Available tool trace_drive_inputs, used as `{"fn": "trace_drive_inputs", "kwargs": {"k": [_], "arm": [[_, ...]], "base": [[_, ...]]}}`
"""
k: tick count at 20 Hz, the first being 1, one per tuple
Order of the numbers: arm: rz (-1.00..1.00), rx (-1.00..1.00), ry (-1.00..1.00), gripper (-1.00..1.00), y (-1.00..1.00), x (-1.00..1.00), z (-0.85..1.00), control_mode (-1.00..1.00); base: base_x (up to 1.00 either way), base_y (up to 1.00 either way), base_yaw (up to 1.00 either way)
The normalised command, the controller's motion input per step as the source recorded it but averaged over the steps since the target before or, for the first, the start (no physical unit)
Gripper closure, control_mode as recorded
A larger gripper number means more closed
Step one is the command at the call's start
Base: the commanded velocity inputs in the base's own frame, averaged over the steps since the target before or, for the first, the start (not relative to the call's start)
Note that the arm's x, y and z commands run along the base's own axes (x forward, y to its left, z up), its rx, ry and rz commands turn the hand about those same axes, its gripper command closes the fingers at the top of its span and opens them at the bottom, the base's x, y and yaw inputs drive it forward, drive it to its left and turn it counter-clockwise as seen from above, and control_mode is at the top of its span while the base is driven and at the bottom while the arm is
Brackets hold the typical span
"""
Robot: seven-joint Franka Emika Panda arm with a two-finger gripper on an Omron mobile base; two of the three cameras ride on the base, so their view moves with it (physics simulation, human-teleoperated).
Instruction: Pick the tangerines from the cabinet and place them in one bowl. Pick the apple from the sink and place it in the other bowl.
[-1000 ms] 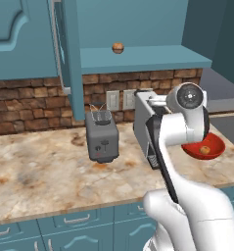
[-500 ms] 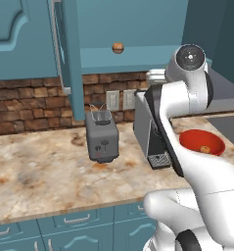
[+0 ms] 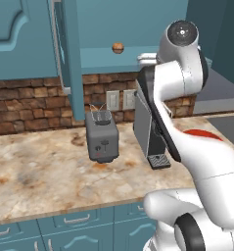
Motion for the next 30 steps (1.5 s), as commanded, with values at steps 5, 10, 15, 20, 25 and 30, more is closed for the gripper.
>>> {"fn": "trace_drive_inputs", "kwargs": {"k": [5,10,15,20,25,30], "arm": [[0.06,0.1,0.0,-1.0,0.18,0.17,0.03,-1.0],[0.07,0.09,-0.04,-1.0,0.04,0.19,0.0,-1.0],[0.08,0.04,-0.09,-1.0,0.08,0.3,0.0,-1.0],[0.07,0.0,-0.07,-1.0,0.1,0.41,0.0,-1.0],[0.09,0.0,0.0,-1.0,0.17,0.5,0.0,-1.0],[0.06,-0.01,0.0,-1.0,0.11,0.42,0.0,-1.0]], "base": [[0.0,0.0,0.0],[0.0,0.0,0.0],[0.0,0.0,0.0],[0.0,0.0,0.0],[0.0,0.0,0.0],[0.0,0.0,0.0]]}}
